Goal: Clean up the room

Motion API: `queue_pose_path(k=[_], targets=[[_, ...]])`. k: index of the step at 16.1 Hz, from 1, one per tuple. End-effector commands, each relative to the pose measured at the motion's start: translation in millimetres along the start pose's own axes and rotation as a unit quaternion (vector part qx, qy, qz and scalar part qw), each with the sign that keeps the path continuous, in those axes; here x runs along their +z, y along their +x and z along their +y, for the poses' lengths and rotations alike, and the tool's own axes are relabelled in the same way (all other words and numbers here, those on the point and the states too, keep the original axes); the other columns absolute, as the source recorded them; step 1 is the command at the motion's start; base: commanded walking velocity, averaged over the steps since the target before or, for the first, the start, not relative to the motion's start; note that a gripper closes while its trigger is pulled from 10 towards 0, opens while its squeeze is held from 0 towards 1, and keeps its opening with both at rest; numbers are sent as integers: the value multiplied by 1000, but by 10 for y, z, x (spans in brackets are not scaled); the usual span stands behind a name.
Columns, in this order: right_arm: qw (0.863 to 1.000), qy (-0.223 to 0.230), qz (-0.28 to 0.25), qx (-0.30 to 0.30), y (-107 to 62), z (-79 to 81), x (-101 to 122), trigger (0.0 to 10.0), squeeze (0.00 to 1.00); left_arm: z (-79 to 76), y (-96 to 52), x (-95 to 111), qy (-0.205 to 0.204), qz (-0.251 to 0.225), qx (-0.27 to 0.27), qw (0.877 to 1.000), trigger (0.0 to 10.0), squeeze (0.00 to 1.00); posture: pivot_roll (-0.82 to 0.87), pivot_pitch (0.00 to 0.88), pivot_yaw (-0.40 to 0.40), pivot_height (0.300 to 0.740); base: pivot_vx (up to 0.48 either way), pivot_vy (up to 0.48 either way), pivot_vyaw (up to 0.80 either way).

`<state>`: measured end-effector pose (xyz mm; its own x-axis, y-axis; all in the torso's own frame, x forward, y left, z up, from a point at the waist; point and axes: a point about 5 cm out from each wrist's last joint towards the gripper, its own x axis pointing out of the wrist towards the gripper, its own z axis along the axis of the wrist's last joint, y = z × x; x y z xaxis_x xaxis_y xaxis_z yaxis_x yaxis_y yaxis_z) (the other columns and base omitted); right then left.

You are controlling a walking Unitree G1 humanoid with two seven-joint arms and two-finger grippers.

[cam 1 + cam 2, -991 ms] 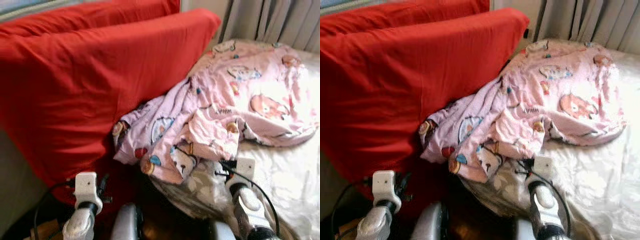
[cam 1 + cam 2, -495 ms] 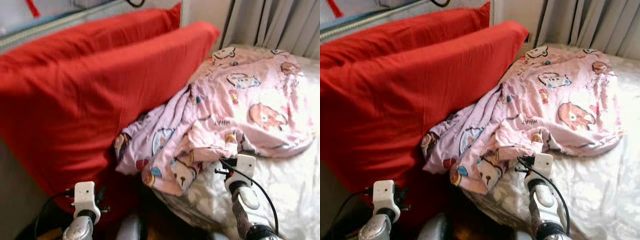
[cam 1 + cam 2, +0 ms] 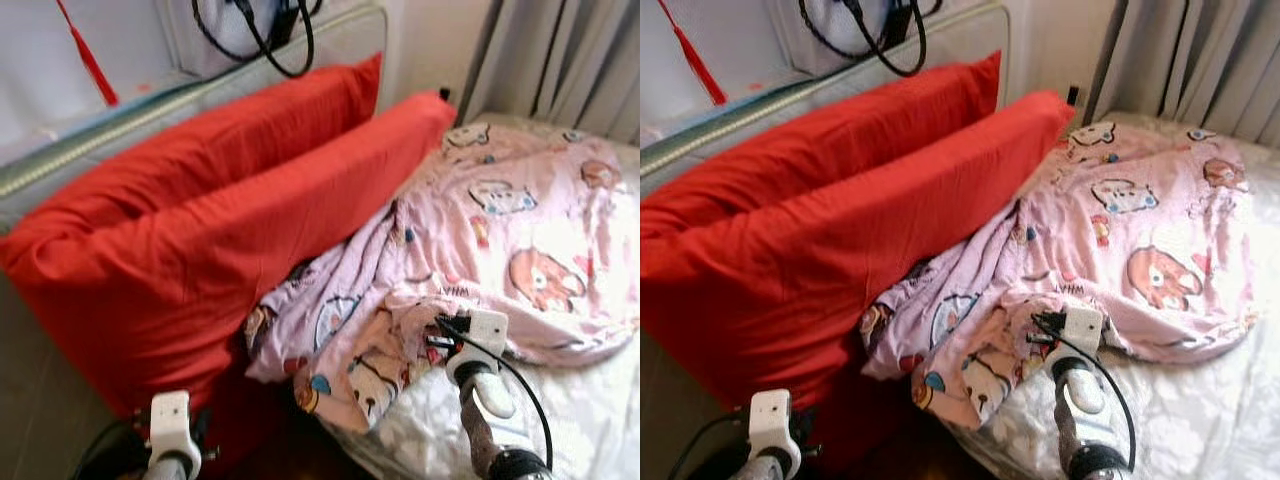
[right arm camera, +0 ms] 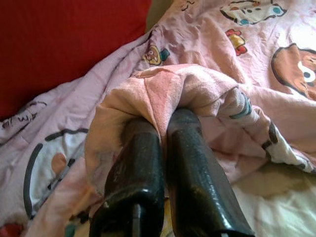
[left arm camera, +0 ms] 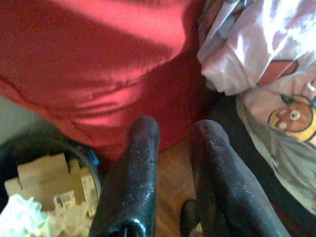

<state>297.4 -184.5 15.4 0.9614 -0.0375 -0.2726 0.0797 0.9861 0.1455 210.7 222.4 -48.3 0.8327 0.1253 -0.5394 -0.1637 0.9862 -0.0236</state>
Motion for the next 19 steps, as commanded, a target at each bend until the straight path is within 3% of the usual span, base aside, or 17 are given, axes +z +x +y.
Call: queue_pose_path(k=[1,11,19], targets=[[1000,5,3,-2,-18,-1,-32,10000,0,96,-71,-175,5,39,19,999,10000,0,73,0,25,740,0,0,0],[1000,21,-18,1,3,39,28,10000,0,138,-259,-581,-30,125,50,990,10000,0,74,0,12,740,0,0,0],[999,24,-21,1,-12,77,4,10000,0,215,-342,-701,-32,157,58,985,10000,0,82,0,23,740,0,0,0]])
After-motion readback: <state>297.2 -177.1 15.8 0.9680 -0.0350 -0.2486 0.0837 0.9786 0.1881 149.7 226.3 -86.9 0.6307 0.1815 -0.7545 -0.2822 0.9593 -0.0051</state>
